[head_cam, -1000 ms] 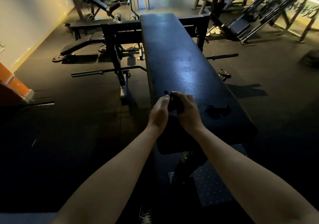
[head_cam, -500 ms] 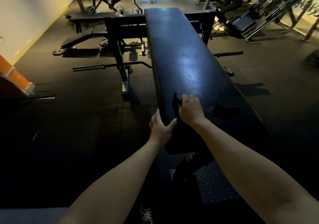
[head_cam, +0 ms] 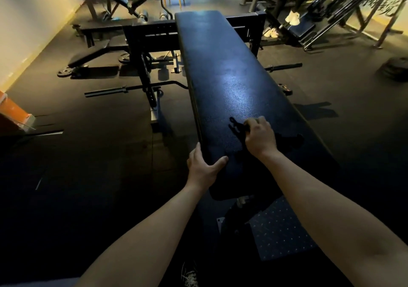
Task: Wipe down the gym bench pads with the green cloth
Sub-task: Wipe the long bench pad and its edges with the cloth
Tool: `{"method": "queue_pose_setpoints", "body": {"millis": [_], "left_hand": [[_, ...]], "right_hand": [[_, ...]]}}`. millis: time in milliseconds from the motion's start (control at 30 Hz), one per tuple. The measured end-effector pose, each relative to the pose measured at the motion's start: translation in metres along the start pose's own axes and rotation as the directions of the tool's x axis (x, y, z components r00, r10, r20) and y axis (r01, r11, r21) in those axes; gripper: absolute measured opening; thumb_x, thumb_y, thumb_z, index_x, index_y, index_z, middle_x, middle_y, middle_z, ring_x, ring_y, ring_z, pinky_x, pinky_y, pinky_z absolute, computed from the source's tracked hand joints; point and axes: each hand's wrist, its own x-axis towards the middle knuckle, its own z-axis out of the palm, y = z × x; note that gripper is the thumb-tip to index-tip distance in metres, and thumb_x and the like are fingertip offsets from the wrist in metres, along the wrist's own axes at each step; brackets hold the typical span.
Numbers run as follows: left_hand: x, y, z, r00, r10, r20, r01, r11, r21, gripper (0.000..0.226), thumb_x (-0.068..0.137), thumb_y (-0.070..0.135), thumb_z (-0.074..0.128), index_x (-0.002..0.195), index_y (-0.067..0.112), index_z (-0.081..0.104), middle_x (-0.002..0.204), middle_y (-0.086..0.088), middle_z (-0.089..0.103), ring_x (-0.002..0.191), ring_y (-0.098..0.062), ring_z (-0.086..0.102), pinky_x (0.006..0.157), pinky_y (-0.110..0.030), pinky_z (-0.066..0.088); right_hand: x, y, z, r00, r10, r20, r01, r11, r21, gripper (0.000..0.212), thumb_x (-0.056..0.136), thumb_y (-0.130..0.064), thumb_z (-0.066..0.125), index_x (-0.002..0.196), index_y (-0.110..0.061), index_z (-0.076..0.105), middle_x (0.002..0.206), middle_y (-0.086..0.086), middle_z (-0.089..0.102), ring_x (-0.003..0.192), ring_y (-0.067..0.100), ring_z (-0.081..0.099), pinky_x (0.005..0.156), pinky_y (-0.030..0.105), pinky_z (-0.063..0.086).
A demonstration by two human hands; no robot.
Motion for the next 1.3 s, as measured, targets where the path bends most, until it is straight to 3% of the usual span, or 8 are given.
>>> {"method": "queue_pose_setpoints", "body": {"millis": [133,233,367,500,800,1067,1167,1300], "left_hand": [[-0.001,0.002,-0.001,1.0,-0.005,0.013,0.005,1.0,0.027,0.108,0.081,0.052,0.077,0.159,0.011,0.015,0.16,-0.012,0.021,0.148,-0.028,0.018,0.12,-0.035,0.019],[-0.002,0.004,-0.002,0.999,-0.053,0.011,0.053,0.999,0.01,0.094,0.086,0.037,0.077,0.156,0.004,0.023,0.156,-0.017,0.029,0.144,-0.032,0.028,0.115,-0.027,0.03],[0.003,0.0,-0.001,0.998,-0.011,0.054,0.006,0.996,0.091,0.059,0.099,0.009,0.06,0.149,-0.006,0.032,0.154,-0.022,0.036,0.14,-0.034,0.038,0.076,0.004,0.038],[-0.001,0.001,-0.001,1.0,-0.003,-0.001,0.003,0.997,0.081,0.104,0.076,0.065,0.071,0.153,0.009,0.031,0.152,-0.017,0.033,0.142,-0.036,0.03,0.117,-0.043,0.031],[-0.003,0.005,0.0,0.999,0.039,-0.012,-0.037,0.994,0.103,0.104,0.085,0.051,0.072,0.159,0.01,0.012,0.161,-0.013,0.019,0.149,-0.03,0.015,0.123,-0.042,0.019],[0.005,0.015,0.0,0.988,0.156,-0.019,-0.145,0.949,0.281,0.097,0.09,0.048,0.065,0.159,0.009,0.009,0.166,-0.009,0.003,0.151,-0.029,0.003,0.124,-0.049,0.013],[0.014,0.042,0.006,0.972,0.226,-0.058,-0.186,0.9,0.394,0.09,0.091,0.037,0.06,0.16,0.012,0.007,0.166,-0.008,0.002,0.151,-0.026,-0.001,0.124,-0.044,0.004],[0.027,0.07,0.019,0.957,0.283,0.056,-0.278,0.851,0.445,0.09,0.089,0.03,0.058,0.16,0.012,0.005,0.167,-0.009,0.005,0.152,-0.026,0.003,0.123,-0.042,0.003]], "right_hand": [[-0.002,-0.029,0.011,0.999,0.03,0.044,-0.031,0.999,0.043,0.03,0.087,-0.008,0.055,0.115,-0.012,0.065,0.12,0.019,0.052,0.11,0.039,0.051,0.098,0.038,0.04],[-0.012,-0.072,0.018,0.946,-0.232,0.227,0.198,0.967,0.161,0.031,0.086,-0.015,0.062,0.116,-0.017,0.069,0.115,0.015,0.056,0.11,0.034,0.055,0.098,0.035,0.044],[-0.024,-0.09,0.015,0.828,-0.442,0.346,0.372,0.893,0.252,0.03,0.084,-0.015,0.065,0.111,-0.026,0.072,0.104,0.0,0.053,0.106,0.027,0.056,0.095,0.038,0.048],[-0.019,-0.04,0.005,0.911,-0.365,0.19,0.308,0.911,0.274,0.039,0.076,-0.001,0.062,0.107,-0.021,0.075,0.1,0.005,0.059,0.096,0.029,0.061,0.091,0.036,0.051],[-0.012,0.026,-0.024,0.994,0.108,0.0,-0.107,0.988,0.108,0.033,0.083,-0.004,0.057,0.112,-0.014,0.072,0.114,0.019,0.054,0.106,0.04,0.055,0.098,0.036,0.044],[-0.021,-0.047,-0.01,0.899,-0.359,0.252,0.287,0.916,0.28,0.04,0.091,-0.034,0.061,0.131,-0.036,0.061,0.128,-0.004,0.066,0.123,0.02,0.054,0.106,0.043,0.039],[-0.023,-0.027,-0.003,0.906,-0.372,0.204,0.327,0.918,0.222,0.041,0.088,-0.016,0.059,0.125,-0.033,0.068,0.126,-0.005,0.065,0.116,0.022,0.053,0.1,0.04,0.041],[-0.027,-0.006,-0.002,0.928,-0.36,0.094,0.339,0.922,0.186,0.033,0.086,-0.028,0.061,0.116,-0.037,0.072,0.096,-0.002,0.058,0.088,0.027,0.054,0.082,0.037,0.048]]}}
